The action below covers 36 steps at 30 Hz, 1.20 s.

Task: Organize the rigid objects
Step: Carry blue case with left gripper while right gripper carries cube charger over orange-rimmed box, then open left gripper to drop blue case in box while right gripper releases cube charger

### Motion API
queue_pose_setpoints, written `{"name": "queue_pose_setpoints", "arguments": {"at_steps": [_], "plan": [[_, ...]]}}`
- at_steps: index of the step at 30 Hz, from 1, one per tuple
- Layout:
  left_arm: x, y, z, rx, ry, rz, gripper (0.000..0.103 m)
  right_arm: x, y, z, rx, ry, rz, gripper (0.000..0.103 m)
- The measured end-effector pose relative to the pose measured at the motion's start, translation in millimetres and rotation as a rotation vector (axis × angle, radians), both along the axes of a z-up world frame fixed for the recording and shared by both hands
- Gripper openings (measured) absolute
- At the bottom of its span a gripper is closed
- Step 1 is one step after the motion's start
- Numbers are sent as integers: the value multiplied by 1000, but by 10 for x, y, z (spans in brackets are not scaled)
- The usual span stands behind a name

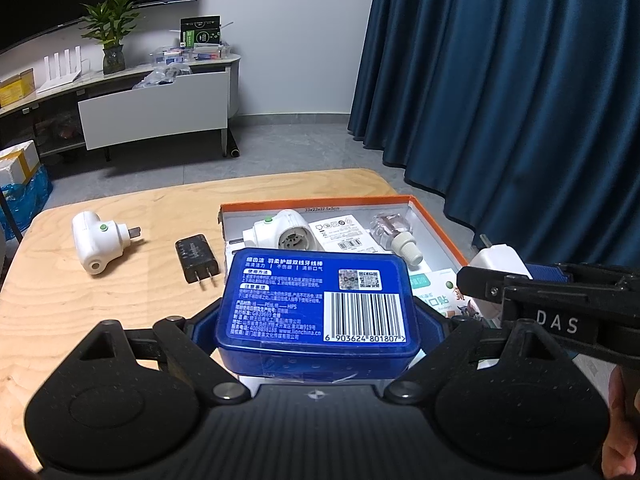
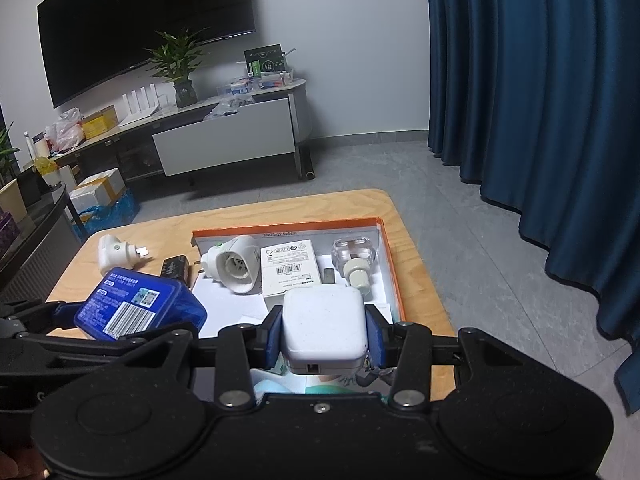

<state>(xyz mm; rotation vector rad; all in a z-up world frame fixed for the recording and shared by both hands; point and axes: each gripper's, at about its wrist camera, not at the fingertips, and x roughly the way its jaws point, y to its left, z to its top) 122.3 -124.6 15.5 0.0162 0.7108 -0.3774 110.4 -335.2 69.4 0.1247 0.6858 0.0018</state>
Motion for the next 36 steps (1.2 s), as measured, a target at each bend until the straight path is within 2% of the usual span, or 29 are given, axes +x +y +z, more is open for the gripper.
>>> {"name": "queue_pose_setpoints", "arguments": {"at_steps": [19, 30, 33, 34, 36], "plan": [[149, -42, -74, -5, 17, 0, 93, 238, -5, -49, -4, 16, 8, 52], [243, -56, -107, -5, 29, 7, 93, 519, -27, -142, -2, 41, 10, 52], [277, -66, -120, -5, 34, 8, 93, 612, -52, -167, 4, 19, 13, 52], [287, -73, -124, -6, 35, 9, 93, 629, -68, -178, 6, -4, 6, 53], [302, -82, -132, -6, 38, 9, 93, 662, -121, -171, 20, -27, -14, 61]]}}
